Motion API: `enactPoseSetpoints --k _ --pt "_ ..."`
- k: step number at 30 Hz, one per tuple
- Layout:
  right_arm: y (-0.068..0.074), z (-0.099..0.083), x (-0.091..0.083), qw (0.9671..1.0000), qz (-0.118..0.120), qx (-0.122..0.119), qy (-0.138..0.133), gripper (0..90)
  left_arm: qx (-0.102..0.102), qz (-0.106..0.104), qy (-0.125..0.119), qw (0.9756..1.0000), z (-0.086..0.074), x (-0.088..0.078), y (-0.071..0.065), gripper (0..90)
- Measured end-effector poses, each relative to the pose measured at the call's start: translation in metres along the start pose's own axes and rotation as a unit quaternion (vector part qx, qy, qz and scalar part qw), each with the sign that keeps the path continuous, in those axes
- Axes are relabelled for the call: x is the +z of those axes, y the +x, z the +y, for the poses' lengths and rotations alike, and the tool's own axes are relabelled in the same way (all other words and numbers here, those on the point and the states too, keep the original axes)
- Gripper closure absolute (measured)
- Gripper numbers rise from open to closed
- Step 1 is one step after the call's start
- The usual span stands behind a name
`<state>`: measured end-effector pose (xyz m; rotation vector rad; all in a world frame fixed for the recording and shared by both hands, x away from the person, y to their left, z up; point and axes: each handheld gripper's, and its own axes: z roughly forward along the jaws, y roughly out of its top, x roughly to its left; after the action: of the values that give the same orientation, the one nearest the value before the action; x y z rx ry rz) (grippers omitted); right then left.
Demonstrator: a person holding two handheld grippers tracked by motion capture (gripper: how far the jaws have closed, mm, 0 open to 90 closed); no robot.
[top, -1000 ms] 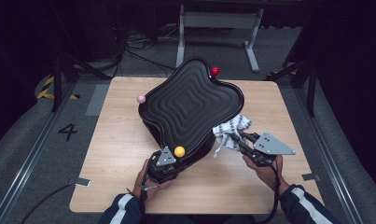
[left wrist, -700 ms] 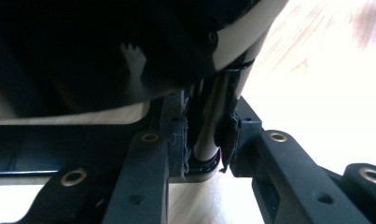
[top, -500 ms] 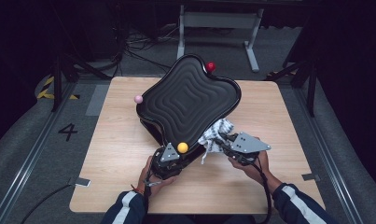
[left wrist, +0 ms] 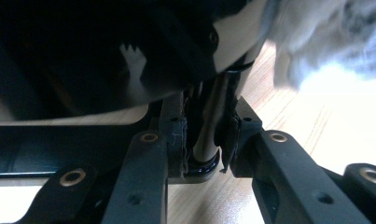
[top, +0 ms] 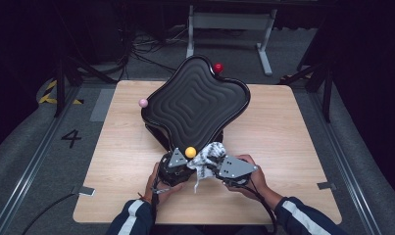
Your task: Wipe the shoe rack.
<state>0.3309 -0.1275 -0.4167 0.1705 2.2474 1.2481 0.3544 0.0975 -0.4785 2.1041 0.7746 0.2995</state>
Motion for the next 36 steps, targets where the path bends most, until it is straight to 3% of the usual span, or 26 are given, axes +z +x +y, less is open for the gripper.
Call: enactPoseSetpoints --k 7,12,17,21,22,25,36 --pt "0.0 0.003 0.002 1.0 0.0 0.0 0.003 80.0 0.002 0.004 0.001 1.0 0.0 0.0 0.001 72.9" --pt "-0.012 0.0 -0.005 0.9998 -0.008 0.019 0.0 80.2 0.003 0.0 0.003 1.0 0.0 -0.001 0.002 73.0" --pt "-0.031 -0.003 -0.013 0.9984 -0.035 0.045 -0.005 80.2 0.003 -0.003 0.001 1.0 -0.001 -0.001 0.003 72.9" --pt "-0.054 -0.006 -0.021 0.995 -0.076 0.064 -0.007 80.2 0.003 -0.005 0.003 1.0 -0.001 -0.002 0.005 72.9" --pt "-0.054 -0.006 -0.021 0.995 -0.076 0.064 -0.007 80.2 0.005 -0.005 0.004 1.0 -0.001 -0.002 0.005 72.9" --pt "-0.078 -0.008 -0.03 0.9908 -0.103 0.086 -0.013 80.2 0.006 -0.007 0.0 1.0 -0.001 -0.002 0.006 73.0" --pt "-0.116 -0.01 -0.052 0.9809 -0.164 0.103 -0.015 79.8 0.004 -0.008 0.001 1.0 -0.001 -0.002 0.006 73.0"
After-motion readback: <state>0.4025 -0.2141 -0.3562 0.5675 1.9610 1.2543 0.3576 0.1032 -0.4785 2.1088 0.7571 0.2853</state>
